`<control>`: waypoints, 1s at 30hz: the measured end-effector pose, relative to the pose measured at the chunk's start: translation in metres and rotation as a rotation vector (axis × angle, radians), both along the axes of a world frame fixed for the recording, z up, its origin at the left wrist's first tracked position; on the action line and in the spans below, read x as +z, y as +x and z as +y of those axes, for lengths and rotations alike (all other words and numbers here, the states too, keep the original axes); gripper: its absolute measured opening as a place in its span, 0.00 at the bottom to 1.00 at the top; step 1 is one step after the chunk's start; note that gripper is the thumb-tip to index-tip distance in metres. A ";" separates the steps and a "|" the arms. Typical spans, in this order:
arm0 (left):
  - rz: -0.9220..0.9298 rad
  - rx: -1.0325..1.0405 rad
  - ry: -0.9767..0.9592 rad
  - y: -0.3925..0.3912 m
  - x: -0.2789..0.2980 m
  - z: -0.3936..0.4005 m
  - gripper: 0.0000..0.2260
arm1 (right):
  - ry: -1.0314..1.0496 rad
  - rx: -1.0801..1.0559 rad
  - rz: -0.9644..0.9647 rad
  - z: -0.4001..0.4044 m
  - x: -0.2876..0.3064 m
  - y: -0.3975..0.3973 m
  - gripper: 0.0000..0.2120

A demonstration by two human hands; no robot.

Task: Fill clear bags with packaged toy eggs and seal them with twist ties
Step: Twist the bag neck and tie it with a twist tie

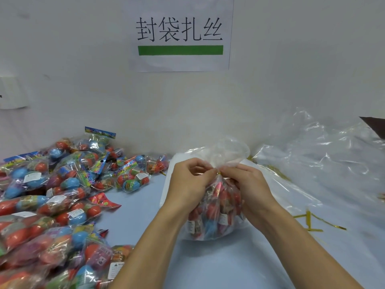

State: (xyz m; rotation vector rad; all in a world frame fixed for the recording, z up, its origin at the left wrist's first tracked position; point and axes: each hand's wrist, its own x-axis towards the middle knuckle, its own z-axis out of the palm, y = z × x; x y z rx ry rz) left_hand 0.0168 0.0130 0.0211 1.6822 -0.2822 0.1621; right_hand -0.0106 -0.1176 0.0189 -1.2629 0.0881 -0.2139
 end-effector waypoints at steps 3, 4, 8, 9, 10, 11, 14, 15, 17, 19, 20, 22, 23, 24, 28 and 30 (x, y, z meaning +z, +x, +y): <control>-0.061 -0.040 0.074 0.000 0.000 0.003 0.07 | -0.008 -0.029 -0.011 0.000 -0.001 0.001 0.05; -0.078 -0.049 0.104 0.001 0.000 0.004 0.07 | -0.026 -0.049 -0.012 0.000 -0.001 0.000 0.05; -0.130 -0.093 0.191 0.003 0.000 0.008 0.07 | -0.050 -0.122 -0.012 -0.001 -0.005 0.003 0.03; -0.144 -0.103 0.209 0.003 0.000 0.008 0.07 | -0.051 -0.128 -0.010 -0.001 -0.005 0.004 0.03; -0.158 -0.107 0.224 0.003 0.000 0.008 0.08 | -0.052 -0.131 -0.008 0.000 -0.006 0.004 0.03; -0.176 -0.108 0.243 0.003 0.000 0.009 0.08 | -0.057 -0.132 -0.006 0.000 -0.006 0.005 0.03; -0.216 -0.104 0.283 0.004 -0.001 0.009 0.09 | -0.072 -0.138 0.004 0.002 -0.006 0.005 0.04; -0.235 -0.097 0.295 0.004 -0.001 0.009 0.09 | -0.071 -0.147 0.011 0.001 -0.006 0.006 0.04; -0.299 -0.073 0.347 0.004 -0.002 0.009 0.07 | -0.056 -0.157 0.028 0.000 -0.006 0.006 0.02; -0.366 -0.052 0.424 0.005 -0.002 0.009 0.06 | -0.057 -0.157 0.041 -0.002 -0.007 0.006 0.02; -0.396 -0.040 0.459 0.005 -0.002 0.009 0.06 | -0.060 -0.158 0.044 -0.002 -0.007 0.007 0.02; -0.445 -0.017 0.510 0.005 -0.002 0.009 0.06 | -0.057 -0.156 0.042 -0.003 -0.007 0.007 0.02; -0.465 -0.010 0.533 0.006 -0.002 0.009 0.06 | -0.061 -0.155 0.038 -0.004 -0.008 0.008 0.02; -0.480 -0.006 0.551 0.006 -0.002 0.009 0.06 | -0.081 -0.158 0.031 -0.005 -0.008 0.008 0.02; -0.448 0.020 0.548 0.003 0.003 0.006 0.07 | -0.319 -0.189 -0.086 -0.009 -0.007 0.008 0.04; -0.370 0.043 0.536 0.001 0.006 0.005 0.08 | -0.441 -0.165 -0.124 -0.011 -0.004 0.006 0.05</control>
